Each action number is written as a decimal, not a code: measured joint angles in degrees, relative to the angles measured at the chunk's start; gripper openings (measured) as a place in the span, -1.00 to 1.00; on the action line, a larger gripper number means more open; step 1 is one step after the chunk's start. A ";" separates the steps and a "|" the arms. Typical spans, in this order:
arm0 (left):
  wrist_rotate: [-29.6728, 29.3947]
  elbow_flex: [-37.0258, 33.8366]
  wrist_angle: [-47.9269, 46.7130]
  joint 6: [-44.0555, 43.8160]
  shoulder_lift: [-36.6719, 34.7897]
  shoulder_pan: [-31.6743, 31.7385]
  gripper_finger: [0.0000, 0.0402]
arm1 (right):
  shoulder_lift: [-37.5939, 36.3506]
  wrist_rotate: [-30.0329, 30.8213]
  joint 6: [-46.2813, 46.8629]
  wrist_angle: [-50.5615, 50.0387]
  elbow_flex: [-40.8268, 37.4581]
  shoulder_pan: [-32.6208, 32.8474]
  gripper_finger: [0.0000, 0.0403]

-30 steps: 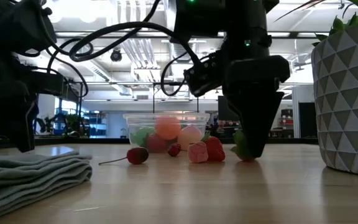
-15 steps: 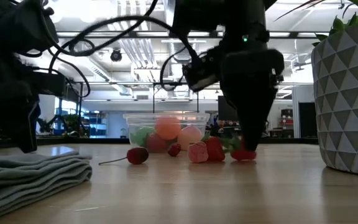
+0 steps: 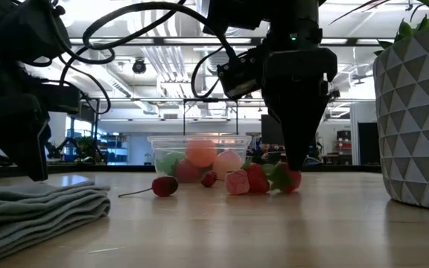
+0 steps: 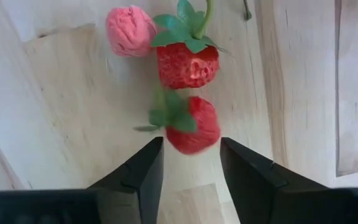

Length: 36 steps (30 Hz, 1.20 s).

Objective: Pick and placing Produce into tupperware
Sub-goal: Put the red strawberry into the transparent bin

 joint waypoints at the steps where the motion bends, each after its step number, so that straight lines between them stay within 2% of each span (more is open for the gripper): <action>1: 0.00 0.00 0.06 -0.02 0.00 0.00 0.59 | -0.02 -0.02 0.00 0.00 0.00 0.00 -0.24; 11: 0.19 0.03 1.70 -0.08 -0.01 0.00 0.59 | -0.31 1.48 -1.87 0.17 0.00 0.00 -0.24; 20: 0.22 0.04 2.67 -0.08 -0.02 0.00 0.59 | 0.55 0.01 -6.23 1.18 -0.08 0.00 0.11; 24: 0.22 0.04 2.67 -0.09 -0.02 0.00 0.59 | 0.57 0.04 -6.65 1.23 -0.18 -0.11 0.21; 28: 0.22 0.04 2.67 -0.11 -0.02 0.00 0.59 | 0.57 0.07 -7.70 2.01 -0.78 -0.13 0.18; 36: 0.24 0.04 2.67 -0.13 -0.02 0.00 0.59 | 0.59 0.67 -7.69 2.89 -1.25 -0.13 -0.07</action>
